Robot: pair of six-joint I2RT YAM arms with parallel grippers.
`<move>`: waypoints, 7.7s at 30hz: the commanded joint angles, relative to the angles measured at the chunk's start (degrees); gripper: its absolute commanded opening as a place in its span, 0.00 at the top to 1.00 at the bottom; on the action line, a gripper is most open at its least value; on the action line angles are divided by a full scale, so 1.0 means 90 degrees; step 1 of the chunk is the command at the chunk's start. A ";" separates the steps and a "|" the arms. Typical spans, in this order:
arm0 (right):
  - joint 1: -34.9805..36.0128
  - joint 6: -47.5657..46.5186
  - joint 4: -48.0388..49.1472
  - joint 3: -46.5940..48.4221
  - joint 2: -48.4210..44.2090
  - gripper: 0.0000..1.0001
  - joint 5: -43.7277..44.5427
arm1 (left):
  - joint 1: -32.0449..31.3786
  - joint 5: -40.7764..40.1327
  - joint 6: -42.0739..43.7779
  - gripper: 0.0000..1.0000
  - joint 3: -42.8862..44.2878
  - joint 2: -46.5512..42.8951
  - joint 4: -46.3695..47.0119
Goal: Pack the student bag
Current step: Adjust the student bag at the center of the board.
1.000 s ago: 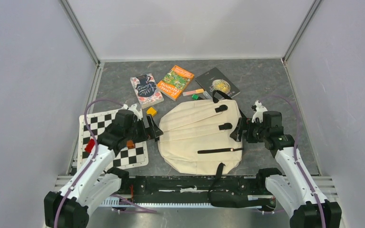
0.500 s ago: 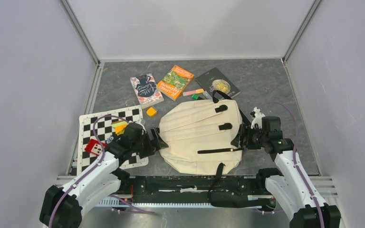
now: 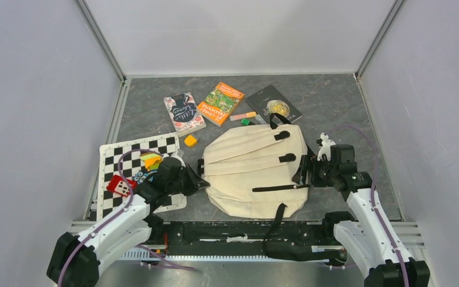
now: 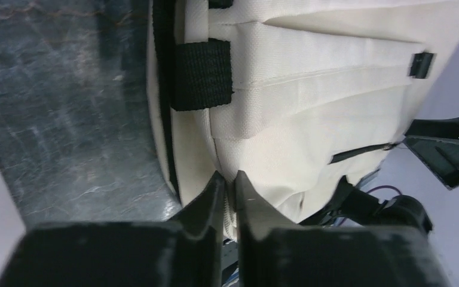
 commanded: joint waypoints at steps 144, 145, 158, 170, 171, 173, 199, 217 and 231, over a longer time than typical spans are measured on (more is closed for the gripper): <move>0.5894 -0.1936 -0.1091 0.7329 0.3626 1.00 0.4288 | -0.1135 0.1512 0.8110 0.00 0.4786 0.0428 -0.1918; 0.5847 -0.1933 -0.1064 0.7315 0.3633 1.00 0.4271 | -0.1130 0.1524 0.8123 0.00 0.4774 0.0444 -0.1949; 0.5610 -0.1804 -0.0910 0.7325 0.3695 1.00 0.3552 | -0.1414 0.0272 0.8062 0.00 0.4259 0.0461 -0.1478; 0.5612 -0.1947 -0.0923 0.7194 0.3468 1.00 0.3132 | -0.1769 -0.0182 0.8096 0.13 0.4198 0.0727 -0.0698; 0.5610 -0.1982 -0.0922 0.7183 0.3451 1.00 0.3159 | -0.1774 -0.0117 0.8085 0.21 0.4247 0.0738 -0.0740; 0.5610 -0.2082 -0.0924 0.7155 0.3414 1.00 0.3217 | -0.1774 0.0043 0.8057 0.36 0.4367 0.0757 -0.0861; 0.5610 -0.2215 -0.1625 0.8067 0.4055 0.78 0.5390 | -0.1341 0.2213 0.2016 0.98 0.3997 0.1820 0.0174; 0.5417 -0.1821 -0.1167 0.8301 0.3645 0.02 0.6174 | 0.0708 0.1592 0.4630 0.98 0.4684 0.2643 -0.2031; 0.4897 -0.1467 -0.0458 0.5560 0.1896 0.02 0.5682 | 0.1487 0.1886 0.5203 0.98 0.4513 0.2905 -0.1536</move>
